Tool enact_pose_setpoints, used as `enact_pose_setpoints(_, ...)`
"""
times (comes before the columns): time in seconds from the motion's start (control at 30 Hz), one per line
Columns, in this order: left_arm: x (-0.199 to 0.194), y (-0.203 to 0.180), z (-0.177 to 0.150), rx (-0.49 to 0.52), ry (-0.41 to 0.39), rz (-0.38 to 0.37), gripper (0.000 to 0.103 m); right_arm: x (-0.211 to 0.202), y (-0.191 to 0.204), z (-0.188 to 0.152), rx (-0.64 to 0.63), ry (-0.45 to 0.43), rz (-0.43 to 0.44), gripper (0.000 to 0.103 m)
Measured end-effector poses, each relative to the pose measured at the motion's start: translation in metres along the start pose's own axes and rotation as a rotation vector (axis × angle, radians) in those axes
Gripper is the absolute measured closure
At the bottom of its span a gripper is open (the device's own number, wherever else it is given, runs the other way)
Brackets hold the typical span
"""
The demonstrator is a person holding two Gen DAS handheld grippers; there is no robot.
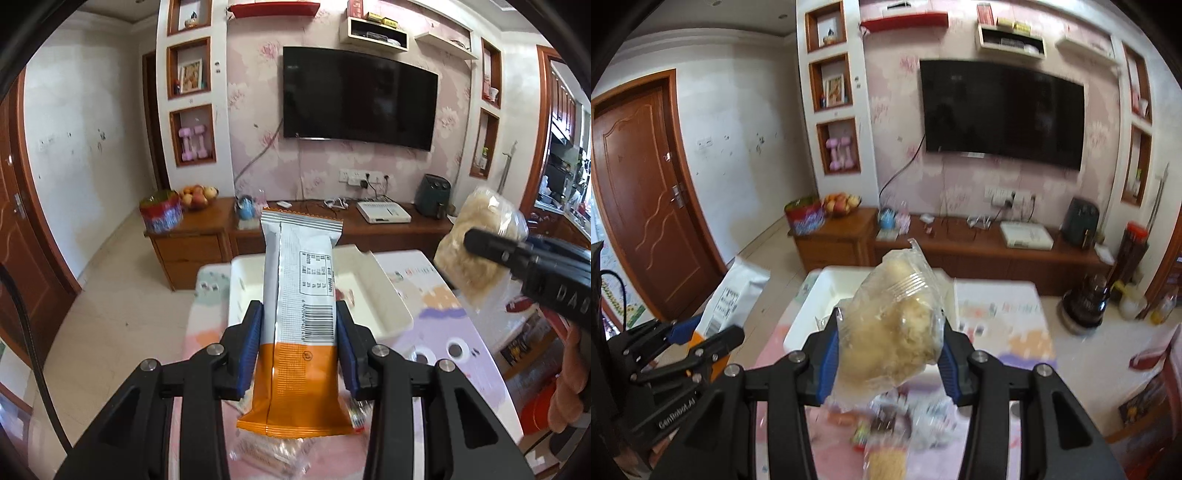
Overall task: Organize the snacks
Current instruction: 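Lift both snacks over the white tray and release them inside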
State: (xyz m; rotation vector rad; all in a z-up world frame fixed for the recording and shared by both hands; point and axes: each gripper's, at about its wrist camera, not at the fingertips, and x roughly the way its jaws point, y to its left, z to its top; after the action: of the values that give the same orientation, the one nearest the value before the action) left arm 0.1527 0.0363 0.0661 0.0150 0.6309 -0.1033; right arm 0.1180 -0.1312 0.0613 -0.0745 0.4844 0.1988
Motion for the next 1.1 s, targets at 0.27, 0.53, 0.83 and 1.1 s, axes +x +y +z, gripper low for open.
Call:
enact_pose_setpoints(0.27, 0.034, 0.006, 0.051, -0.004, -0.034, 0.047, 0.067, 0.030, -0.010, 0.059, 0.009, -0.049, -0.056, 0.057)
enact_pose_setpoints(0.53, 0.084, 0.010, 0.073, -0.027, -0.006, 0.077, 0.067, 0.078, -0.023, 0.079, 0.060, -0.014, -0.086, 0.057)
enact_pose_setpoints(0.83, 0.161, 0.009, 0.071, -0.023, 0.112, 0.105, 0.067, 0.154, -0.024, 0.064, 0.071, 0.155, -0.056, 0.057)
enact_pose_setpoints(1.1, 0.240, 0.015, 0.058, -0.037, 0.266, 0.117, 0.066, 0.223, -0.020, 0.038, 0.067, 0.309, -0.058, 0.057)
